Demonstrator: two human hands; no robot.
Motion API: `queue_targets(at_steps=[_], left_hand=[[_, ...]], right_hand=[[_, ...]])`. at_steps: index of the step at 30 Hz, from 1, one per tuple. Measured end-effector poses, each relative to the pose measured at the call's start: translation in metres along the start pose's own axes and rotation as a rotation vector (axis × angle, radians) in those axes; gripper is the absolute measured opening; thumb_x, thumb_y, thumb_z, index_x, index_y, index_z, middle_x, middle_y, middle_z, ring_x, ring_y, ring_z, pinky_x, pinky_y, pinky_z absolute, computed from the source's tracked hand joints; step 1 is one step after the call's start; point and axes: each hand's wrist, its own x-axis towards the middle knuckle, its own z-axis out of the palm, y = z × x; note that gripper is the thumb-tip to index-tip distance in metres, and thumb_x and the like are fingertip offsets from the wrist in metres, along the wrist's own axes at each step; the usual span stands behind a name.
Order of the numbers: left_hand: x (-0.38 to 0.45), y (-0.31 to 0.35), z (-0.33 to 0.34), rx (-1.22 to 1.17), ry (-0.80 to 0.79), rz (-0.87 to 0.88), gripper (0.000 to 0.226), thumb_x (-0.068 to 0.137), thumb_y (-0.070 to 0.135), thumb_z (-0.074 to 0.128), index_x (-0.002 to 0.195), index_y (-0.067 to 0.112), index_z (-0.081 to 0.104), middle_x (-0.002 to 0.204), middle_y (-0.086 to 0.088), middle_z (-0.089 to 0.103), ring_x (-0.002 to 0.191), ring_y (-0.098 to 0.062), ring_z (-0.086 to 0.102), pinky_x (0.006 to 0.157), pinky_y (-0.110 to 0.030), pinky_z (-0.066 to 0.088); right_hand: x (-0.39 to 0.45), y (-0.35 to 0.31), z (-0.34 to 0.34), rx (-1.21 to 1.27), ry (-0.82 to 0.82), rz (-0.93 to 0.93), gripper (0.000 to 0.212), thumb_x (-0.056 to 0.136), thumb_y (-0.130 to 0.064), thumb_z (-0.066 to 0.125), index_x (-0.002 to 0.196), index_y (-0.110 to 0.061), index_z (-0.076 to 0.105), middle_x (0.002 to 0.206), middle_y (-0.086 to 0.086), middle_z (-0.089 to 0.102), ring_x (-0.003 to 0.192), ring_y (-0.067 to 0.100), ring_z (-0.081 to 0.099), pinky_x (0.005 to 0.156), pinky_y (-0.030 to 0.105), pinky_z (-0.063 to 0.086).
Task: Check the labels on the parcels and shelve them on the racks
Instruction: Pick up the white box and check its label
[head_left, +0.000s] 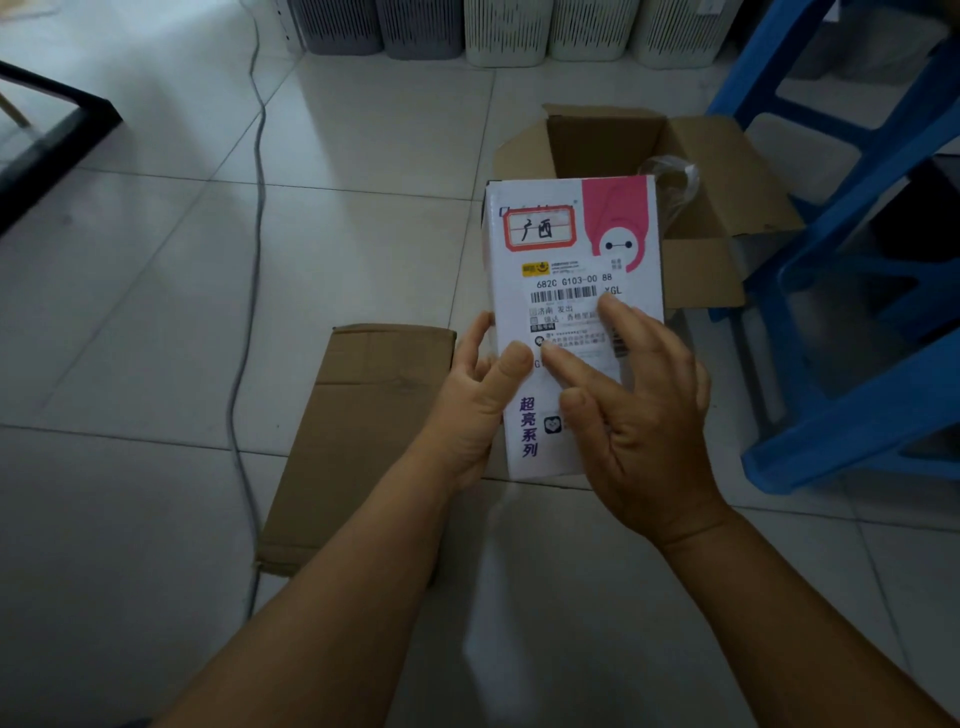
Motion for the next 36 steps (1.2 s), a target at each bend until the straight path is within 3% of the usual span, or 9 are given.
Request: queue_targets(at_steps=[8,17,24,28,30,32,34,36], left_hand=[[-0.002,0.002,-0.001,-0.020,-0.015,-0.005,0.140,0.043,0.056,0.095,0.158,0.021,0.025,0.127,-0.019,0.071,0.100,-0.032,0.075,0.075,-0.043,0.064],[0.000,0.001,-0.003,-0.037,0.017,0.005,0.139,0.044,0.056,0.095,0.158,0.019,0.026,0.120,-0.012,0.076,0.103,-0.031,0.074,0.084,-0.048,0.063],[0.000,0.003,-0.001,-0.029,0.027,-0.003,0.137,0.044,0.057,0.094,0.157,0.017,0.029,0.116,-0.010,0.077,0.098,-0.029,0.076,0.075,-0.042,0.065],[-0.001,0.002,-0.001,-0.026,0.026,-0.011,0.134,0.043,0.057,0.094,0.154,0.016,0.032,0.118,-0.011,0.076,0.097,-0.029,0.076,0.074,-0.042,0.065],[-0.001,0.002,0.000,-0.038,0.028,-0.009,0.131,0.044,0.056,0.094,0.153,0.014,0.035,0.124,-0.014,0.073,0.101,-0.031,0.075,0.076,-0.043,0.065],[-0.001,0.001,0.001,-0.037,0.038,-0.015,0.129,0.046,0.057,0.094,0.153,0.015,0.035,0.134,-0.020,0.067,0.112,-0.038,0.070,0.083,-0.049,0.063],[0.001,-0.001,0.000,-0.024,0.072,-0.026,0.131,0.046,0.059,0.093,0.154,0.016,0.032,0.138,-0.022,0.063,0.122,-0.045,0.064,0.093,-0.060,0.057],[0.002,-0.003,0.001,-0.029,0.111,-0.047,0.134,0.046,0.059,0.094,0.154,0.012,0.030,0.140,-0.025,0.061,0.125,-0.049,0.060,0.101,-0.070,0.046]], right_hand=[[0.000,0.000,-0.005,-0.024,0.013,0.015,0.049,0.098,-0.047,0.031,0.122,-0.024,0.067,0.143,0.015,0.048,0.130,0.028,0.034,0.099,0.037,0.022],[0.000,0.009,-0.007,0.012,0.038,0.030,0.043,0.096,-0.039,0.040,0.116,-0.018,0.071,0.139,0.014,0.052,0.127,0.027,0.040,0.099,0.039,0.026],[0.001,0.012,-0.001,0.123,0.088,0.047,0.054,0.100,-0.042,0.030,0.117,-0.008,0.069,0.138,0.019,0.052,0.129,0.027,0.038,0.101,0.048,0.040],[0.001,0.013,-0.001,0.149,0.058,0.088,0.055,0.101,-0.041,0.029,0.122,-0.005,0.064,0.144,0.016,0.047,0.134,0.026,0.036,0.107,0.031,0.032],[0.003,0.012,-0.002,0.181,0.044,0.147,0.049,0.100,-0.037,0.033,0.134,-0.007,0.054,0.149,0.012,0.040,0.136,0.023,0.034,0.109,0.021,0.027],[0.006,0.010,-0.004,0.293,-0.001,0.287,0.054,0.099,-0.033,0.035,0.148,-0.011,0.032,0.153,0.006,0.032,0.137,0.016,0.032,0.109,0.016,0.027],[0.010,0.009,-0.009,0.467,-0.087,0.503,0.058,0.099,-0.035,0.036,0.152,-0.021,0.019,0.152,0.002,0.038,0.128,0.011,0.046,0.094,0.016,0.043],[0.011,0.011,-0.012,0.632,-0.156,0.628,0.047,0.102,-0.034,0.035,0.148,-0.031,0.031,0.134,-0.005,0.058,0.106,0.003,0.061,0.075,0.013,0.051]])
